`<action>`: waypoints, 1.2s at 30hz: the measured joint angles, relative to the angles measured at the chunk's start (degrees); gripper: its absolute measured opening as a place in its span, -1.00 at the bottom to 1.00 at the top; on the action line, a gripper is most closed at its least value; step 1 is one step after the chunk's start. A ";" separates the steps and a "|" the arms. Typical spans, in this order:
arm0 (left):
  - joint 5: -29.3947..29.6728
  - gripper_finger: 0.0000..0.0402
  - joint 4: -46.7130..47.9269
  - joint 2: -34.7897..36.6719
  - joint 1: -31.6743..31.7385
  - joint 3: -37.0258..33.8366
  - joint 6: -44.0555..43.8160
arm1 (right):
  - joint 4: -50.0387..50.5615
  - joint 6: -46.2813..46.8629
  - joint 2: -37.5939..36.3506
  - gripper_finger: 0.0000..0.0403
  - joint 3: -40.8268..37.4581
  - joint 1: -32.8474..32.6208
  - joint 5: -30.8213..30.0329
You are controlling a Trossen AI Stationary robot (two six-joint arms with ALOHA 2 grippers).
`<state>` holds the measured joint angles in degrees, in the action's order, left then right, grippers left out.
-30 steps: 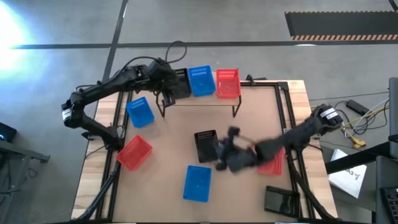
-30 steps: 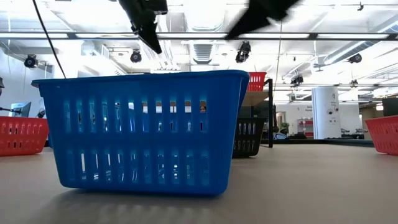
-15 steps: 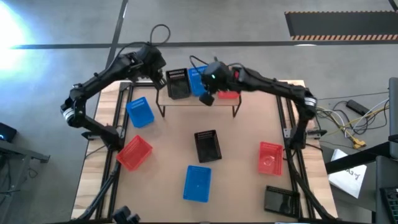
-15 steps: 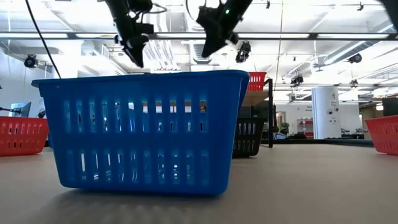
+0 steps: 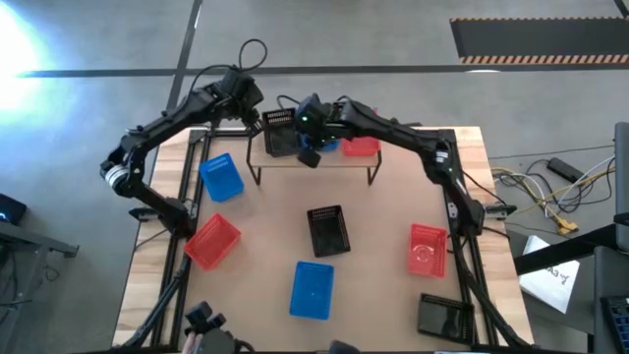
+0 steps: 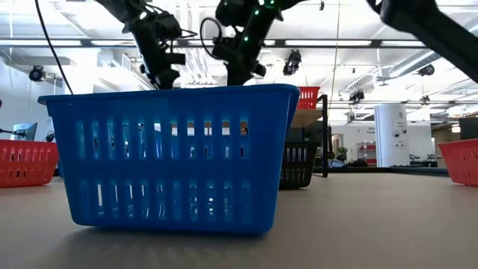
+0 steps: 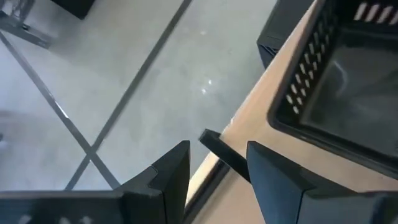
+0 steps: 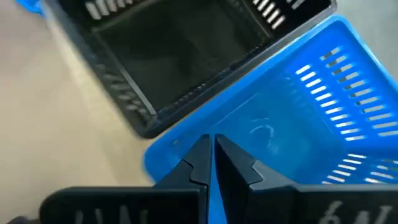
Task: Stack baskets on shelf by color
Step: Adjust the bins
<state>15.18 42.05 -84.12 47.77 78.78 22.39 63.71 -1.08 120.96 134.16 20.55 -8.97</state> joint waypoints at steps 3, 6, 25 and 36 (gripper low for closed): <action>0.03 -0.29 -3.90 0.00 0.14 -1.60 1.78 | 0.17 0.04 1.14 -0.94 0.77 0.23 0.41; -0.03 -0.29 -8.06 0.00 0.15 -3.22 3.34 | -0.14 0.43 1.28 -0.94 0.67 0.10 1.98; -0.31 -0.29 -8.15 6.41 -0.67 -2.48 6.14 | 4.63 4.06 -6.19 -0.94 0.78 -0.08 -0.15; -1.08 -0.29 -2.50 3.37 -0.35 -4.30 2.39 | 22.31 9.33 -10.33 -0.94 0.34 2.32 -12.06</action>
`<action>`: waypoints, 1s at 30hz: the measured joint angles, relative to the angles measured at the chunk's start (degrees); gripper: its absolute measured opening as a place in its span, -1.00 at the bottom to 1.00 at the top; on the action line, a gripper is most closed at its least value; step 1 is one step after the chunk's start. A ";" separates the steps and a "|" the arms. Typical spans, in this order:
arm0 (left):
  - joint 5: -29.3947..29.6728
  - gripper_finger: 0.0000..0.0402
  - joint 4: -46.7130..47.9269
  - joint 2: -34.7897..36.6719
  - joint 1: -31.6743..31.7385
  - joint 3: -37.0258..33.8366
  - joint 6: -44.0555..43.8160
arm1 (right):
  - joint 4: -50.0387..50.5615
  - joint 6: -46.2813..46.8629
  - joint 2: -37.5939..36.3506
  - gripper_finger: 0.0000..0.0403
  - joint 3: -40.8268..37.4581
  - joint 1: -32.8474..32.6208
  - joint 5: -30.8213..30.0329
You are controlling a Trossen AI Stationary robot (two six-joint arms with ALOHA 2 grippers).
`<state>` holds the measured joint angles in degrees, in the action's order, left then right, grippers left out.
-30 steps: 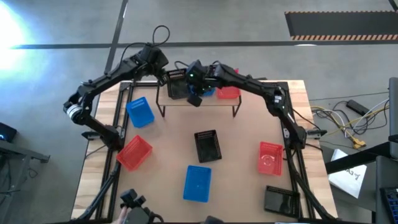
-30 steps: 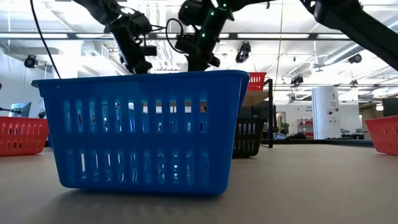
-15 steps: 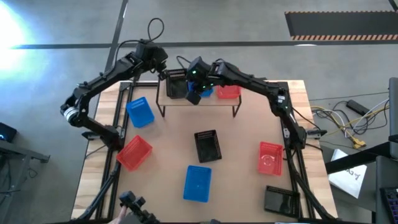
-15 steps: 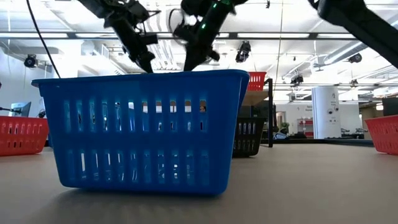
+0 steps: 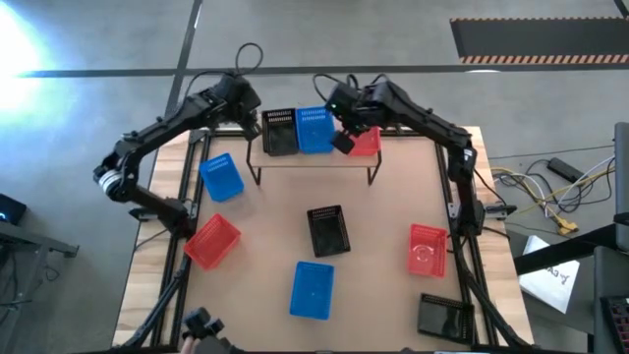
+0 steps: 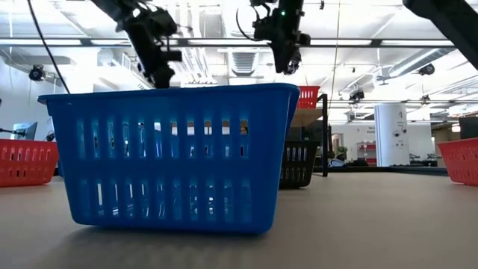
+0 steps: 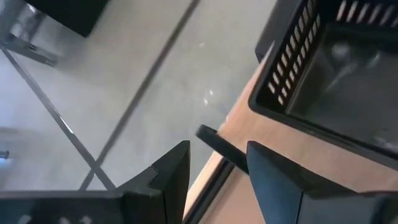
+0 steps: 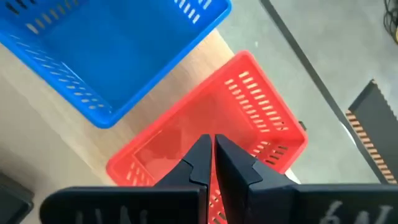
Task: Stack baskets on shelf by color
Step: Adjust the bins
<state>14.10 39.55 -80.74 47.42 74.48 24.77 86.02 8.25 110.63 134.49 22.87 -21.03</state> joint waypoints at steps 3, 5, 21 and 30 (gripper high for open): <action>-0.06 -0.29 -0.21 -2.39 0.00 -0.02 0.07 | -0.01 -0.29 0.62 -0.94 -0.31 0.78 0.31; -0.08 -0.29 -0.75 -3.34 -0.02 -0.02 0.85 | -0.02 -0.68 0.90 -0.94 -0.92 1.32 0.46; -0.90 -0.29 -5.55 -3.86 0.00 0.42 2.83 | -15.32 -3.76 0.87 -0.94 -14.14 4.29 8.15; -5.24 -0.29 -10.60 -3.94 0.02 0.48 4.61 | -18.76 -4.79 0.79 -0.94 -13.79 4.02 7.99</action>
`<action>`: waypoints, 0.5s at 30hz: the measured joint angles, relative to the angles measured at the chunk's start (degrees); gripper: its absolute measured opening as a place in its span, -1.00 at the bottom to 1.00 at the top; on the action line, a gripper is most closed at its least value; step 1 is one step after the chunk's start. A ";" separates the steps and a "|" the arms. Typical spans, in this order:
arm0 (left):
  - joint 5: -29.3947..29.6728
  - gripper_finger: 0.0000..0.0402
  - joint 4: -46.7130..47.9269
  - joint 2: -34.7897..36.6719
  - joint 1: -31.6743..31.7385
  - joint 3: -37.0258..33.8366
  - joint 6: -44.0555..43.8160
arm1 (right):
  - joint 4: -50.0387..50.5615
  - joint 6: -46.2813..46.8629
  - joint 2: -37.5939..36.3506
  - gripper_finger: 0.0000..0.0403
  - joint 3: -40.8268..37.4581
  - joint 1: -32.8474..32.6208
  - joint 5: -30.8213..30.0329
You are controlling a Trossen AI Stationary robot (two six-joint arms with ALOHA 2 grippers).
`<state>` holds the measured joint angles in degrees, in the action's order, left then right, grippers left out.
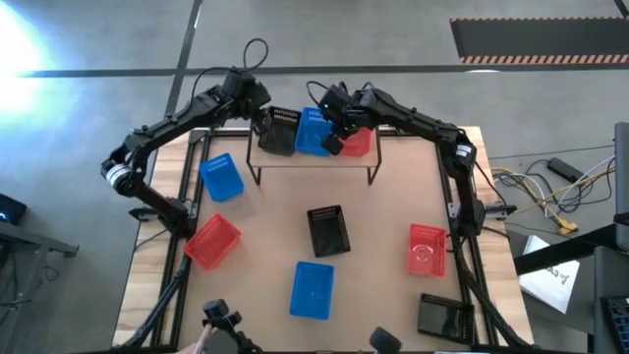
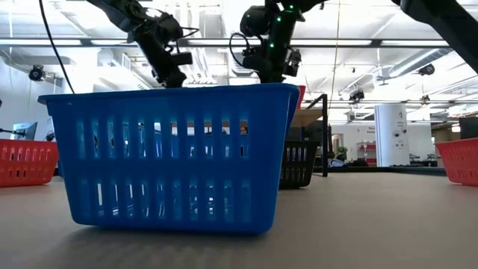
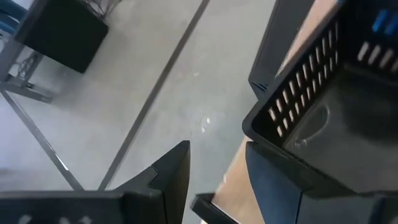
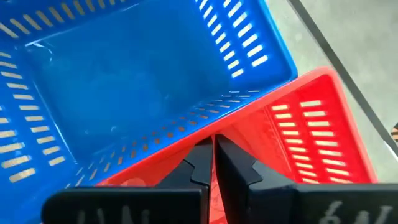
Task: Stack baskets on shelf by color
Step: Adjust the bins
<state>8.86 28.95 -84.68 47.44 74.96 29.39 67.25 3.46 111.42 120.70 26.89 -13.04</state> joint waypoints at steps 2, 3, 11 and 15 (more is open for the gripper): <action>-0.04 -0.29 -0.39 0.12 -0.02 0.00 0.00 | 0.43 0.61 0.00 -0.94 0.00 0.00 0.00; -0.09 -0.29 -0.36 0.25 -0.02 0.00 0.01 | 0.56 0.93 -0.20 -0.94 0.00 -0.07 0.00; 1.43 -0.29 0.58 3.55 -0.07 0.00 -0.42 | 1.46 0.36 -3.38 -0.94 0.00 -1.05 0.00; 3.72 -0.29 3.27 5.08 -0.06 0.00 -2.34 | 1.42 -0.25 -4.80 -0.94 -0.05 -1.67 -0.03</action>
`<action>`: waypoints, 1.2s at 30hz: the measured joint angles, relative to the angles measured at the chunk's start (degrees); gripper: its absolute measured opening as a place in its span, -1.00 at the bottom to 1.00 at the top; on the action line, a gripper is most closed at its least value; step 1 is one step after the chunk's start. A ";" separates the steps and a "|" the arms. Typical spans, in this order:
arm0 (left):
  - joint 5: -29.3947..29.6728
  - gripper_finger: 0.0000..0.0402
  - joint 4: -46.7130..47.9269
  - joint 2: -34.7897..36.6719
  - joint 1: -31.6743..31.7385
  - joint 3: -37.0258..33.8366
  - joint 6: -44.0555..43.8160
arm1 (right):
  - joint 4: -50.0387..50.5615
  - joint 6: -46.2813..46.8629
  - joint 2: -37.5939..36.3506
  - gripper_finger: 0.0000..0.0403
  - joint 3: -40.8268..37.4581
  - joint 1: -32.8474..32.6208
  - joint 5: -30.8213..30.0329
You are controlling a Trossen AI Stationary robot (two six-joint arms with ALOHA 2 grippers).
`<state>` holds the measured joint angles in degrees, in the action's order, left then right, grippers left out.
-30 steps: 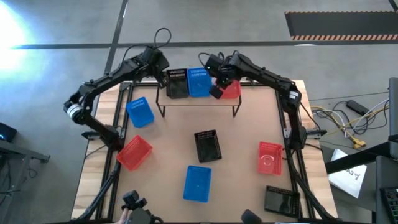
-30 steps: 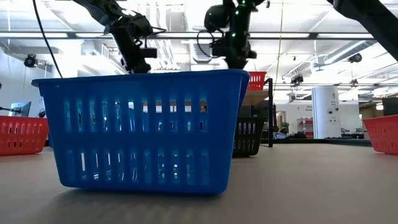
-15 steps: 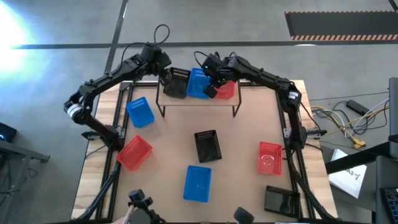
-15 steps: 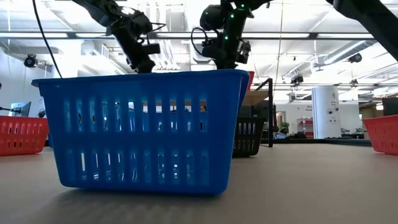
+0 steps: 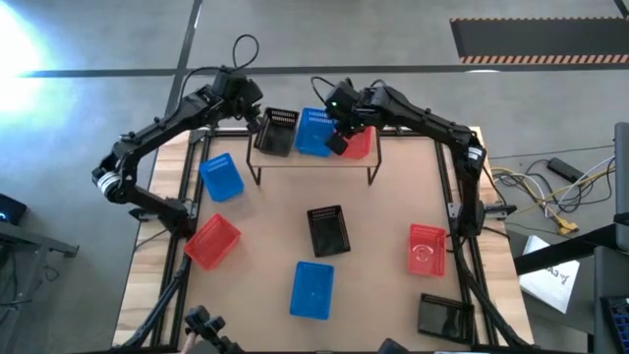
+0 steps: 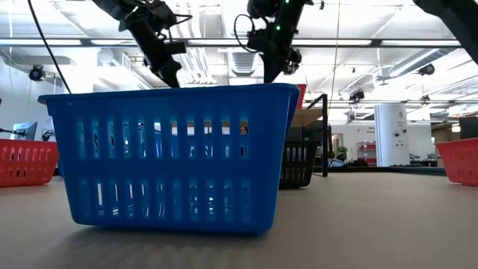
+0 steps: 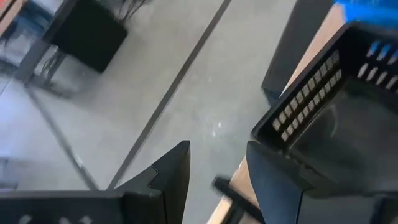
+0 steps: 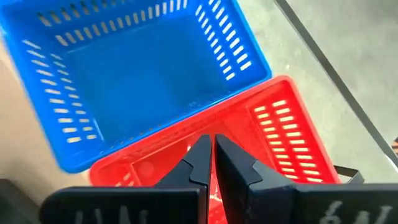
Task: Stack baskets on shelf by color
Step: Adjust the bins
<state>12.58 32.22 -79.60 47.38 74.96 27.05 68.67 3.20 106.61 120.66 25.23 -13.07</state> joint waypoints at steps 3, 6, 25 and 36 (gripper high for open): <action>0.75 -0.29 3.85 0.24 0.19 -0.03 -1.70 | 0.05 0.73 -0.56 -0.94 -1.31 -0.21 0.06; 1.22 -0.29 5.24 0.23 0.26 -1.30 -2.72 | 0.08 2.27 -0.56 -0.94 -3.76 -0.10 0.03; -6.56 -0.29 1.19 0.12 0.05 -5.25 -10.05 | -6.95 -6.61 -1.05 -0.94 -6.64 -0.08 2.08; -6.58 -0.29 1.22 4.36 -0.90 -5.22 -9.50 | -5.62 -6.29 -8.82 -0.94 -10.30 -4.61 0.85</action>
<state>6.00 33.44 -75.24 46.47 69.73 17.55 63.06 -3.09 97.79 110.36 20.62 -12.22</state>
